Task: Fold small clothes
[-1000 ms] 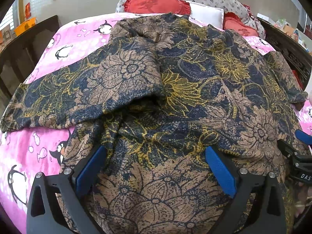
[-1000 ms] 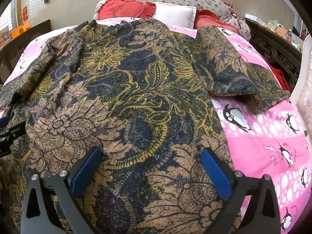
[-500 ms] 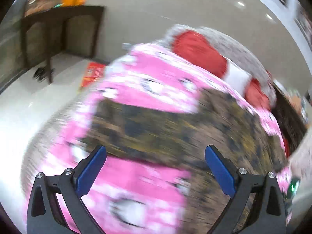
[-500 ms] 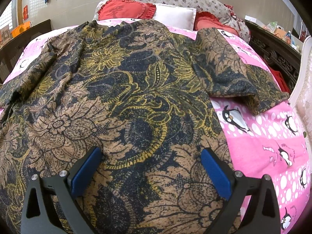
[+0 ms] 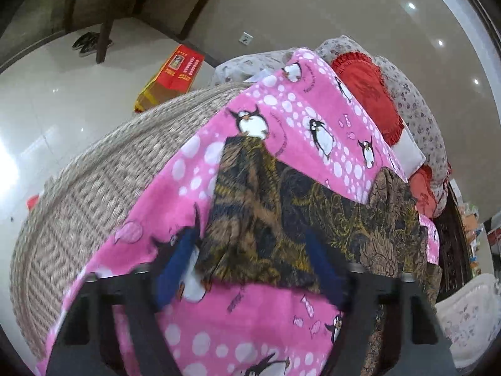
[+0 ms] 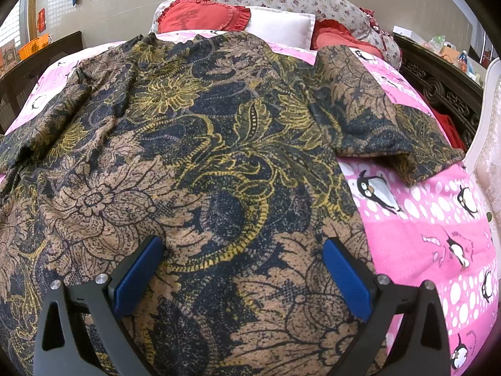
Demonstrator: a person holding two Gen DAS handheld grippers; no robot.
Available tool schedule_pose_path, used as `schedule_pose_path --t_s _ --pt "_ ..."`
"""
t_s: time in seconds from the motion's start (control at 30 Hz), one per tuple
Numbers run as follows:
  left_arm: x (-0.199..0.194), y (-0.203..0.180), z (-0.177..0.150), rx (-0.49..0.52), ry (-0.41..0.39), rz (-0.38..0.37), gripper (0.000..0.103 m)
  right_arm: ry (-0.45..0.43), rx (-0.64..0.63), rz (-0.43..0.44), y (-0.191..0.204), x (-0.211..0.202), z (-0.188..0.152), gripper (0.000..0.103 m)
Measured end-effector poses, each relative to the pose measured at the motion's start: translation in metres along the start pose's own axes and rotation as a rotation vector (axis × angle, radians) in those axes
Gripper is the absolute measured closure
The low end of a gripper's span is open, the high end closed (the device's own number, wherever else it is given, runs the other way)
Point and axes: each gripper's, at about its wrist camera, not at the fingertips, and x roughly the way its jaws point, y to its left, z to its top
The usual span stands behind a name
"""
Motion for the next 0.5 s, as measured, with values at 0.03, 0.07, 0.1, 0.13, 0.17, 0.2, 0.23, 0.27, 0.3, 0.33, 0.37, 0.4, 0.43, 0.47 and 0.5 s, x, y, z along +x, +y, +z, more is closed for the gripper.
schedule_pose_path --t_s 0.03,0.07,0.1,0.13,0.17,0.2,0.23,0.27,0.3,0.33,0.37,0.4,0.43,0.47,0.5 --pt "0.003 -0.004 0.002 0.022 0.013 0.009 0.085 0.000 0.000 0.000 0.000 0.000 0.000 0.000" --pt "0.004 -0.008 0.003 0.052 0.023 0.025 0.093 0.000 0.000 -0.001 0.000 0.001 0.001 0.000" --pt "0.003 -0.009 0.003 0.077 0.029 0.035 0.103 0.000 0.000 -0.001 0.000 0.000 0.000 0.000" --pt "0.002 -0.013 0.003 0.110 0.025 0.054 0.103 0.000 0.000 -0.001 0.000 0.001 0.001 0.000" --pt "0.000 -0.014 0.002 0.130 0.009 0.072 0.103 0.000 0.000 0.000 0.000 0.000 0.000 0.000" --pt "-0.005 -0.016 0.003 0.153 -0.018 0.095 0.103 -0.001 0.000 0.000 0.000 0.000 0.000 0.000" --pt "-0.011 -0.018 0.004 0.167 -0.052 0.109 0.103 -0.001 0.000 0.000 0.000 0.000 0.000 0.000" --pt "-0.021 -0.019 0.006 0.175 -0.100 0.121 0.103 -0.001 -0.001 -0.001 0.000 0.000 0.000 0.000" --pt "-0.035 -0.019 0.010 0.174 -0.161 0.136 0.103 -0.001 -0.001 0.000 0.000 0.000 0.001 0.000" --pt "-0.050 -0.018 0.015 0.162 -0.221 0.151 0.103 -0.001 -0.001 -0.001 0.000 0.001 0.001 0.000" --pt "-0.073 -0.015 0.025 0.132 -0.304 0.170 0.103 -0.001 -0.001 -0.001 0.000 0.000 0.000 0.000" --pt "-0.090 -0.012 0.032 0.105 -0.364 0.185 0.103 -0.001 -0.001 -0.001 0.000 0.001 0.001 0.000" --pt "-0.110 -0.008 0.041 0.068 -0.430 0.197 0.103 -0.001 -0.001 -0.001 0.000 0.000 0.000 0.000" --pt "-0.126 -0.005 0.047 0.046 -0.476 0.202 0.103 -0.001 -0.001 -0.002 0.000 0.000 0.000 0.000" --pt "-0.144 -0.003 0.055 0.028 -0.530 0.205 0.103 -0.002 -0.001 -0.002 0.000 0.000 -0.001 0.000"
